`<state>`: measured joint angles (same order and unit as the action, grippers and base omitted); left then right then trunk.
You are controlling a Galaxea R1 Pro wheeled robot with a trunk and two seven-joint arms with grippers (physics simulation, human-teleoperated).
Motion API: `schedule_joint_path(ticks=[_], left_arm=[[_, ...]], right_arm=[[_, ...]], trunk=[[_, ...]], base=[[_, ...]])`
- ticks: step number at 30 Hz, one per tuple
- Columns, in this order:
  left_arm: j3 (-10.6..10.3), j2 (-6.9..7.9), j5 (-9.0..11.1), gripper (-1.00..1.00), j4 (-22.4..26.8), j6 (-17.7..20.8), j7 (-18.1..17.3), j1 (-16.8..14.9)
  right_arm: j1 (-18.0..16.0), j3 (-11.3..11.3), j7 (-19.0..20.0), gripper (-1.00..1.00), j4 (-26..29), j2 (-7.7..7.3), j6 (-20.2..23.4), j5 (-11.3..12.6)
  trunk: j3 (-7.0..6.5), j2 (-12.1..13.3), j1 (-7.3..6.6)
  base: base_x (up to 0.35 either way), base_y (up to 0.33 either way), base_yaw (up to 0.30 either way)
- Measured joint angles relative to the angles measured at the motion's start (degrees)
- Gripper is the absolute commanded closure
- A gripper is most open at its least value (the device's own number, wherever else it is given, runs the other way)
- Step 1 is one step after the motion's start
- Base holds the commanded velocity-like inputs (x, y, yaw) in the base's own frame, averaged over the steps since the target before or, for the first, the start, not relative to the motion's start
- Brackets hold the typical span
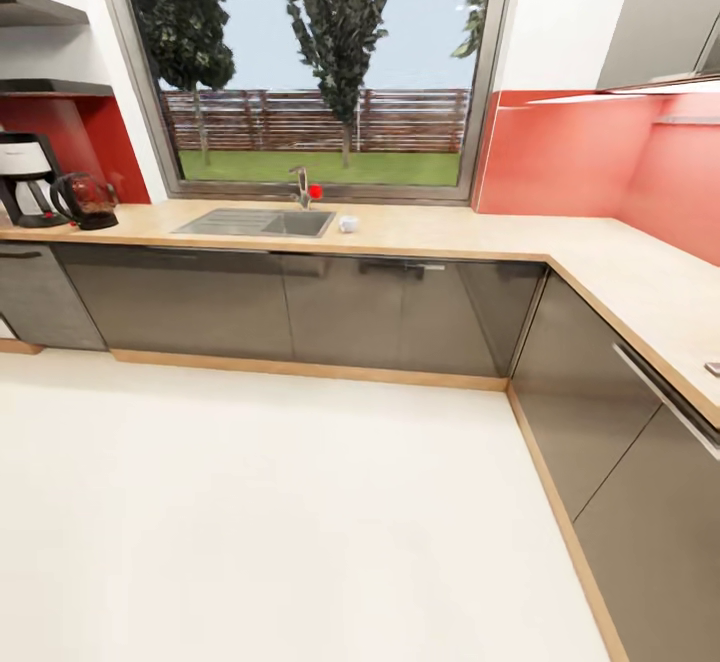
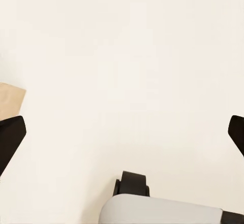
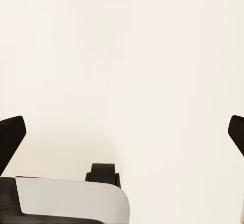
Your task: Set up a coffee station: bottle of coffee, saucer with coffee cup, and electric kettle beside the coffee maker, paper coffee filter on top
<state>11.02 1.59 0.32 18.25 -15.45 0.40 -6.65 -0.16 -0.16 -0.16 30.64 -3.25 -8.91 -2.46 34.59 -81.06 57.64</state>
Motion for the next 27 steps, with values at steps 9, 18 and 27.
schedule_joint_path(ticks=[9,18,27], left_arm=[[0.0,0.04,0.0,-1.0,0.0,0.0,0.0,0.0],[0.0,0.08,0.0,-1.0,0.0,0.0,0.0,0.0],[0.0,0.01,0.0,-1.0,0.0,0.0,0.0,0.0]], right_arm=[[0.0,0.0,0.0,-1.0,0.0,0.0,0.0,0.0],[0.0,0.0,0.0,-1.0,0.1,0.0,0.0,0.0],[0.0,-0.1,-0.1,-1.0,0.0,0.02,0.0,0.1]], trunk=[[-1.62,3.6,-1.98],[-3.23,7.2,-3.95],[-4.85,10.8,-5.93]], base=[[0.0,0.0,0.0],[0.0,0.0,0.0],[0.0,0.0,0.0]])
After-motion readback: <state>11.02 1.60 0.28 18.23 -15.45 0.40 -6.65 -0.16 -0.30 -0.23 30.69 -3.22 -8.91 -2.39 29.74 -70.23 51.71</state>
